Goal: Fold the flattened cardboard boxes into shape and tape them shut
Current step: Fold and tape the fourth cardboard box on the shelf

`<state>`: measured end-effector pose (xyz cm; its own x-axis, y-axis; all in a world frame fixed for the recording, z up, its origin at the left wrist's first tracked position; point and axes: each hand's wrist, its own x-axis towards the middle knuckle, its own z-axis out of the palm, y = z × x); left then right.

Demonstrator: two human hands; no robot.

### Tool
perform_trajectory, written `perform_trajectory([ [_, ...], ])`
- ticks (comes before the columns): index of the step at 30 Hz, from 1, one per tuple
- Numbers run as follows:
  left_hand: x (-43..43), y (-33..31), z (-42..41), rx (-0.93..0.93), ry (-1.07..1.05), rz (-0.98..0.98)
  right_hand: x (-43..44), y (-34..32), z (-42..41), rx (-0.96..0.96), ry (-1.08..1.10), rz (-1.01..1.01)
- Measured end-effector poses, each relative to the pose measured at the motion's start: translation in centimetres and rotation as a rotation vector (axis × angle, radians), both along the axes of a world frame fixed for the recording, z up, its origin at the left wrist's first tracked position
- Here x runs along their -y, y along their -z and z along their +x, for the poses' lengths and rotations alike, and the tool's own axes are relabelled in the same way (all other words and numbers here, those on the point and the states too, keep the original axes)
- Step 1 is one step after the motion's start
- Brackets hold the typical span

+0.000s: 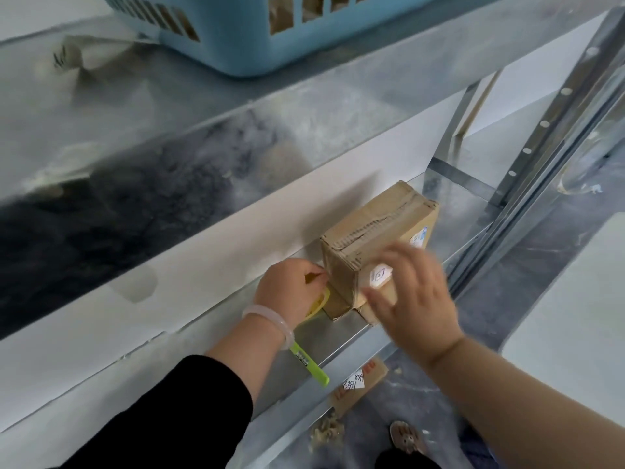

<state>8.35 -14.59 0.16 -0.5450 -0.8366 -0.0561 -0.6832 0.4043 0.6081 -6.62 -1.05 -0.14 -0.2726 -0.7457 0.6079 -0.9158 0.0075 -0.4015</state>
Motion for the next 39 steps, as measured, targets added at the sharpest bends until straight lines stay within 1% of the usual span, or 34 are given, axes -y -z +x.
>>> perform_trajectory([
  [1, 0.1, -0.2, -0.1, 0.016, 0.002, -0.007, -0.5, 0.9, 2.1, 0.003, -0.088, 0.017],
  [2, 0.1, -0.4, -0.2, 0.031, 0.009, -0.014, -0.7, 1.6, 4.2, -0.015, -0.162, 0.095],
  [4, 0.3, -0.8, -0.3, 0.046, 0.023, -0.020, -0.5, 3.1, 8.1, -0.026, -0.251, 0.409],
  [6, 0.7, -1.1, -0.2, 0.047, 0.033, -0.021, 0.3, 4.0, 10.2, 0.000, -0.229, 0.715],
  [7, 0.9, -1.2, -0.1, 0.049, 0.040, -0.022, 0.7, 4.3, 10.6, 0.000, -0.209, 0.816],
  [9, 1.5, -1.4, 0.2, 0.072, 0.061, -0.032, 1.3, 4.6, 10.7, -0.033, -0.182, 0.898],
  [11, 2.0, -1.5, 0.4, 0.093, 0.085, -0.045, 1.2, 4.7, 10.3, -0.052, -0.173, 0.911],
  [12, 2.2, -1.6, 0.5, 0.098, 0.095, -0.048, 0.8, 4.8, 10.0, -0.028, -0.169, 0.921],
  [14, 2.6, -1.8, 0.7, 0.106, 0.109, -0.055, -0.8, 4.7, 9.2, 0.098, -0.139, 0.919],
  [17, 2.9, -1.9, 0.9, 0.104, 0.128, -0.060, -3.8, 4.3, 7.4, 0.363, -0.028, 0.822],
  [19, 3.0, -1.9, 0.9, 0.097, 0.139, -0.055, -5.4, 4.0, 6.6, 0.617, 0.043, 0.704],
  [22, 2.8, -1.7, 0.9, 0.085, 0.159, -0.062, -6.2, 3.0, 6.4, 1.029, 0.092, 0.500],
  [23, 2.6, -1.6, 0.9, 0.081, 0.162, -0.064, -6.2, 2.7, 6.4, 1.120, 0.102, 0.456],
  [25, 2.3, -1.2, 1.0, 0.064, 0.161, -0.060, -5.9, 2.2, 6.6, 1.216, 0.107, 0.400],
  [28, 1.7, -0.7, 1.1, 0.033, 0.157, -0.068, -5.3, 1.9, 6.6, 1.272, 0.091, 0.340],
  [31, 1.1, -0.3, 1.3, -0.013, 0.131, -0.079, -4.9, 1.9, 6.5, 1.238, 0.053, 0.332],
  [33, 0.8, -0.1, 1.4, -0.037, 0.114, -0.092, -4.7, 1.9, 6.4, 1.182, 0.035, 0.337],
  [39, 0.4, 0.3, 1.7, -0.070, 0.114, -0.152, -4.3, 1.7, 6.4, 0.929, 0.044, 0.359],
])
